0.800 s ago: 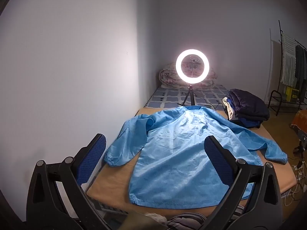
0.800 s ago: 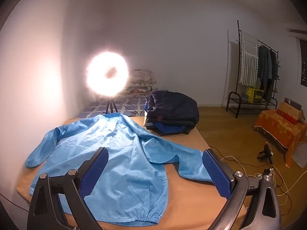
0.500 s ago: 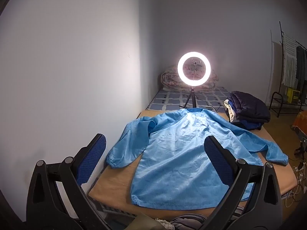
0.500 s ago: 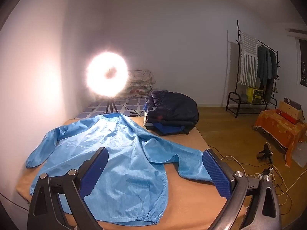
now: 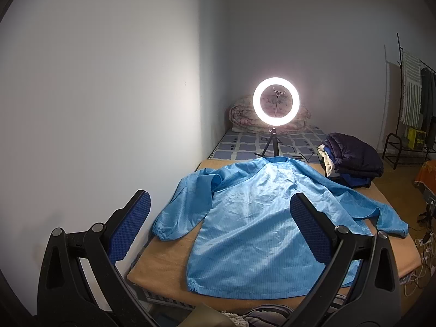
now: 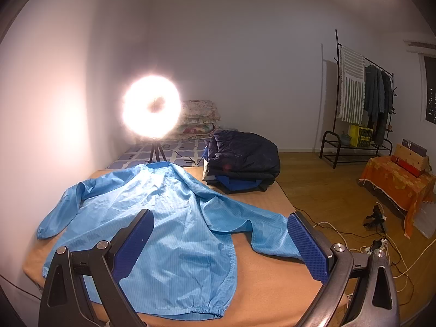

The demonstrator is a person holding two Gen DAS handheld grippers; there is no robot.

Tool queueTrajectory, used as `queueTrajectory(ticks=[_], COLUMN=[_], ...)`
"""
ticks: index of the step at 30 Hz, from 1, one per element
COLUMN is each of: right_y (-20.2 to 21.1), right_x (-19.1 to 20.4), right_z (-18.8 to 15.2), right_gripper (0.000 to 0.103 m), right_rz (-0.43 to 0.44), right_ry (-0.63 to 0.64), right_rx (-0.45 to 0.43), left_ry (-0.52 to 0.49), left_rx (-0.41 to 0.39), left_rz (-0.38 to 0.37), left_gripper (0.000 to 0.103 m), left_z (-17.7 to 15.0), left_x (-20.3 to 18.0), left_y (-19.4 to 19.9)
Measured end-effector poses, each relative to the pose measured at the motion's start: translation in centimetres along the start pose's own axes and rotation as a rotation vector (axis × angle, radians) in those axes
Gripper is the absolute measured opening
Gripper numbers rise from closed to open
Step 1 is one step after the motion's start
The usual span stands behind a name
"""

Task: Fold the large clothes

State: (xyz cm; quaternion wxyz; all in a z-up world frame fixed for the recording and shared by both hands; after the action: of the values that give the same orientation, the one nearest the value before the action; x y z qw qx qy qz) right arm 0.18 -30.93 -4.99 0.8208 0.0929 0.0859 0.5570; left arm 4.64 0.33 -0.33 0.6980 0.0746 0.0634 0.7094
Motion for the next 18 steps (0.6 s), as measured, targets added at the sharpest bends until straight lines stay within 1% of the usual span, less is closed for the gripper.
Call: queueTrajectory(ticks=[9, 18], right_y=[0.06, 0.12], right_x=[0.2, 0.26], right_z=[-0.12, -0.1], right_gripper=[0.1, 0.1], right_rz=[-0.001, -0.002], right_ry=[0.011, 0.015], right_rx=[-0.004, -0.003], left_ry=[0.005, 0.0], left_rx=[-0.003, -0.008], left_rz=[0.004, 0.01], left_gripper=[0.103, 0.103], left_z=[0.68, 0.56], left_x=[0.5, 0.77], left_y=[0.27, 0.16])
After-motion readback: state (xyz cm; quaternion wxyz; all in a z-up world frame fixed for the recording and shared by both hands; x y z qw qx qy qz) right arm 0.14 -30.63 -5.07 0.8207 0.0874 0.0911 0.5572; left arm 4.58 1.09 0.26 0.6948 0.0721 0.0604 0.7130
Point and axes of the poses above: each gripper's, at about its wrist camera, not at the fingertips, and y roughly against the way its jaws point, x to its left, z to its top, the point moved 6 cm from there along -y, roughly the way its jaws point, and after that the axes turned 10 degrees about -x, right-handed, at the moved point
